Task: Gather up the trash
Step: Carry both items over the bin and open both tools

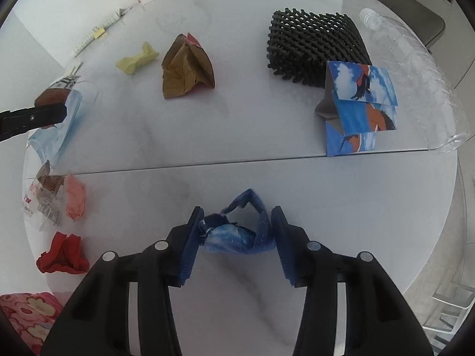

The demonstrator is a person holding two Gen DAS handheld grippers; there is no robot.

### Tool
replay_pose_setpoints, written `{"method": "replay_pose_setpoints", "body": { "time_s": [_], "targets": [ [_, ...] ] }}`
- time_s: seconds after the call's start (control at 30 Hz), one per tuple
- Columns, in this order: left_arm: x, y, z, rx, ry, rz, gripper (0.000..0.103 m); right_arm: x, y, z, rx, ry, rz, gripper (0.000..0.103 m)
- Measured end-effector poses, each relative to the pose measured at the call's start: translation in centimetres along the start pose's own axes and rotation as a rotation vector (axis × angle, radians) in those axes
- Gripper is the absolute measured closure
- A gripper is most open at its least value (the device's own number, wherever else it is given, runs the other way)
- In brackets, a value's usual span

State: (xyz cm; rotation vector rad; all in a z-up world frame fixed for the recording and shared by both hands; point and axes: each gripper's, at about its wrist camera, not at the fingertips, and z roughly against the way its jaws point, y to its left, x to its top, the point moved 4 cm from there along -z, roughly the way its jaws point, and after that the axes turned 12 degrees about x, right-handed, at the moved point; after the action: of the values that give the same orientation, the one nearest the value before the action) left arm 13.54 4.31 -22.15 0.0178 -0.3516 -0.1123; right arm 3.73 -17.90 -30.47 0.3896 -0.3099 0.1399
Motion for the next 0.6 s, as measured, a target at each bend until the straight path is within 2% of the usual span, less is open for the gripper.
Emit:
{"method": "replay_pose_setpoints", "body": {
  "time_s": [0.17, 0.3, 0.47, 0.6],
  "targets": [
    [-0.8, -2.1, 1.4, -0.023, -0.016, -0.058, 0.07, -0.8, -0.2, 1.8, 0.023, -0.036, -0.018, 0.058],
    [-1.6, -6.0, 2.5, -0.058, -0.036, -0.143, 0.07, -2.8, -1.4, 5.0, 0.014, -0.081, -0.058, 0.058],
    [-3.9, -12.8, 4.7, -0.14, -0.056, -0.278, 0.07, -6.9, -4.7, 10.2, -0.036, -0.15, -0.158, 0.058],
    [-6.1, -18.8, 5.7, -0.222, -0.036, -0.375, 0.07, -10.8, -8.4, 14.3, -0.095, -0.19, -0.249, 0.058]
  ]
}}
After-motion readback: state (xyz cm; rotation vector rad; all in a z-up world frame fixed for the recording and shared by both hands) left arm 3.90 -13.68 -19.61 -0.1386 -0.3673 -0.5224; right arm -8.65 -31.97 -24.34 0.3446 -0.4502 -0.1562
